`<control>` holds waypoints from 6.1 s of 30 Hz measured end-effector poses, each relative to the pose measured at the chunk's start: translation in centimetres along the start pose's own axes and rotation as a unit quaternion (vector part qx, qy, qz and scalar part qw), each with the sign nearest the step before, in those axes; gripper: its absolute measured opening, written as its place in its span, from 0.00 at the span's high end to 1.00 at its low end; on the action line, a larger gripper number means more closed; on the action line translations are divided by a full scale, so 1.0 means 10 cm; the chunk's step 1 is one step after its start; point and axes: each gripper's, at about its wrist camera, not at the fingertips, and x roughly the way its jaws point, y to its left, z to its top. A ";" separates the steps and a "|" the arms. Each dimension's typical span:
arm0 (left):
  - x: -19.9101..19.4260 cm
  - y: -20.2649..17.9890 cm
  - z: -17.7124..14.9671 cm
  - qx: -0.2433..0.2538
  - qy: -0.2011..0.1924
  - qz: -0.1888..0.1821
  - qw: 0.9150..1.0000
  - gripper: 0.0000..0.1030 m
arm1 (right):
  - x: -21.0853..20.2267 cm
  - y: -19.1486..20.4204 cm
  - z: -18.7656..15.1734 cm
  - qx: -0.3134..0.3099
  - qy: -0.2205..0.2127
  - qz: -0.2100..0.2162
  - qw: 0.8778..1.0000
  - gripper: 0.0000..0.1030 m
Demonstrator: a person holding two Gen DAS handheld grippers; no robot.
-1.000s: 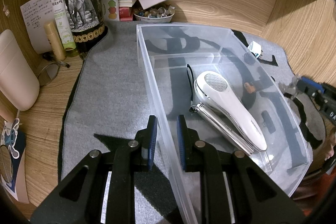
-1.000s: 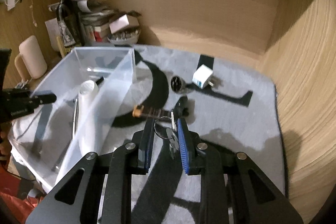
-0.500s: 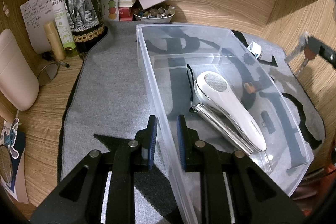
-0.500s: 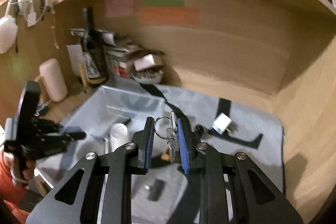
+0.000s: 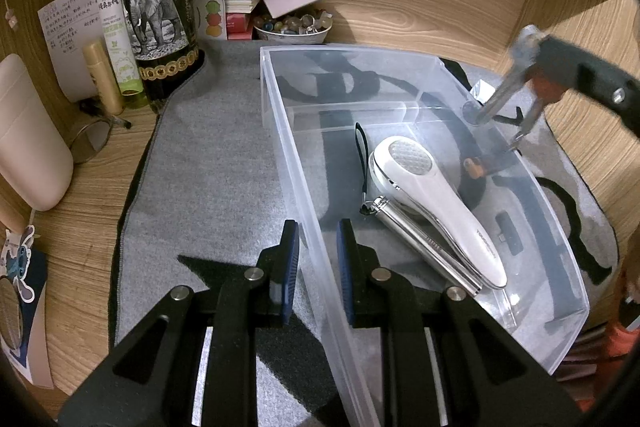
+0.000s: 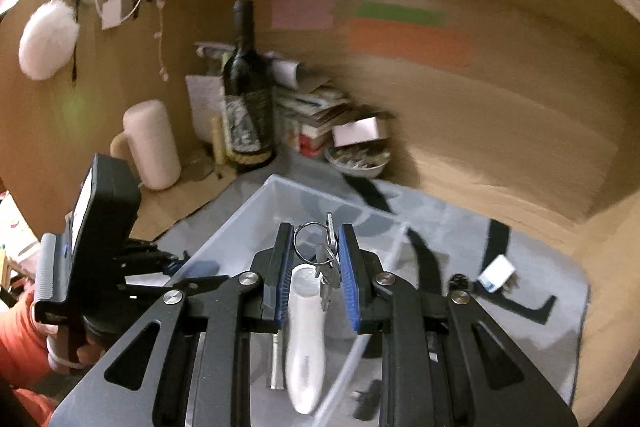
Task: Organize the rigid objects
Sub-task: 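Lift the keys with the right gripper and lower them into the clear box, then move the right gripper back to the mat toward the brown bottle, then grasp the black rectangular object with the right gripper and drop it in the box, then grasp the brown-and-black bottle with the right gripper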
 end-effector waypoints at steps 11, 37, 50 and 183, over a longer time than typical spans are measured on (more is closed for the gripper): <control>0.00 0.01 0.00 -0.003 -0.002 -0.003 1.000 0.83 | 0.47 0.08 -0.16 -0.013 0.083 0.033 0.996 0.82; 0.00 0.01 0.00 -0.003 -0.002 -0.002 1.000 0.83 | 0.36 -0.10 -0.16 0.010 0.091 0.016 0.996 0.46; 0.01 0.02 -0.01 -0.001 -0.001 -0.001 1.000 0.83 | 0.00 -0.75 -0.15 0.073 0.050 -0.070 0.994 0.23; 0.02 0.06 -0.02 -0.003 0.004 0.003 1.000 0.83 | 0.15 -1.00 -0.50 0.088 0.109 -0.077 0.987 0.33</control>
